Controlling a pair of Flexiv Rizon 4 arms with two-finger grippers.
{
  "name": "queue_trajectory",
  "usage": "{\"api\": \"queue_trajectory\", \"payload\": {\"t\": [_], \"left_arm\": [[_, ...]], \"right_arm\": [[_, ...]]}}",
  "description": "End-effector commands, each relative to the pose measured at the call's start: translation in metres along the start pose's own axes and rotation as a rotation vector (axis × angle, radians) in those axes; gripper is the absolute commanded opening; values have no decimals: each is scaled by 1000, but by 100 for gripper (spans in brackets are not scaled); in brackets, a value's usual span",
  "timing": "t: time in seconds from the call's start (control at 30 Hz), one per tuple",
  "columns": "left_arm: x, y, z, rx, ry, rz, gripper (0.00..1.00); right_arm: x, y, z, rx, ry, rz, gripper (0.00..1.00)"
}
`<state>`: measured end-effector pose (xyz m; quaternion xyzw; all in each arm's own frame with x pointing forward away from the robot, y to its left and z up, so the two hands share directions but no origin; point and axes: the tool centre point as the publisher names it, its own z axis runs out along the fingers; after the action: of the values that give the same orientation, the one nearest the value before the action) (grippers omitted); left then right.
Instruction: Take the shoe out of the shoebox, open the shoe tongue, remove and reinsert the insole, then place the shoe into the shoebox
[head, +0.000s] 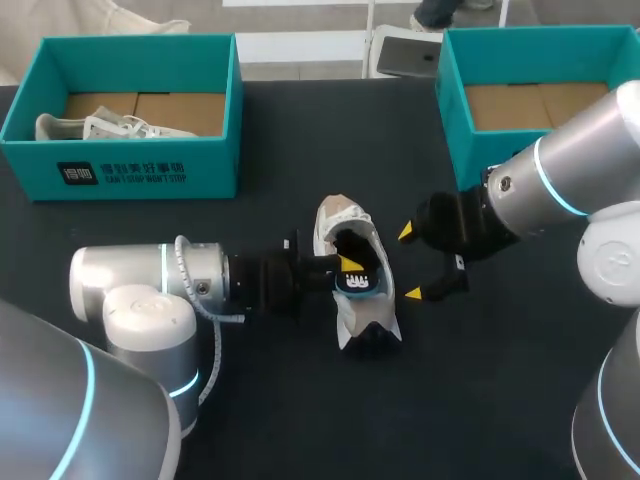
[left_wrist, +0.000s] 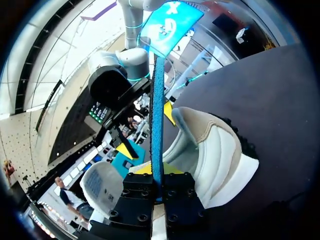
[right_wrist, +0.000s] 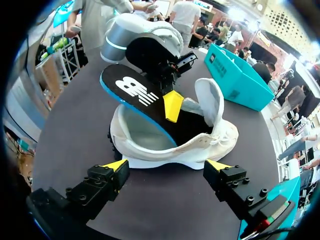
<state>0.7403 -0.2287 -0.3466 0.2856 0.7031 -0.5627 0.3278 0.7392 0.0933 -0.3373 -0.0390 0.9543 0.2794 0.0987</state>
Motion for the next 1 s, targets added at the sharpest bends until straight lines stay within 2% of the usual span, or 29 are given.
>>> {"api": "queue_trajectory", "payload": {"t": [0.03,0.13,0.4,0.57,0.67,0.7,0.73,0.9,1.0], "left_arm": [[-2,-4,1,-1,-13,-3,35],[-4,-13,-3,8,-14,-1,44],[-9,-33,-17,9,-19,7,40],[-5,-44,-19,10,-8,8,31],[-3,-48,-16,-1,-13,13,18],[-1,-48,-15,-1,-15,11,5],[1,-48,-12,-5,-14,7,0],[12,-43,1,-4,3,0,0],[14,-33,7,-6,9,12,0]], "right_arm": [[1,1,1,1,-2,0,100],[1,1,1,1,-2,0,100],[1,1,1,1,-2,0,100],[1,1,1,1,-2,0,100],[1,1,1,1,-2,0,100],[1,1,1,1,-2,0,100],[1,1,1,1,-2,0,100],[1,1,1,1,-2,0,100],[1,1,1,1,-2,0,100]]}}
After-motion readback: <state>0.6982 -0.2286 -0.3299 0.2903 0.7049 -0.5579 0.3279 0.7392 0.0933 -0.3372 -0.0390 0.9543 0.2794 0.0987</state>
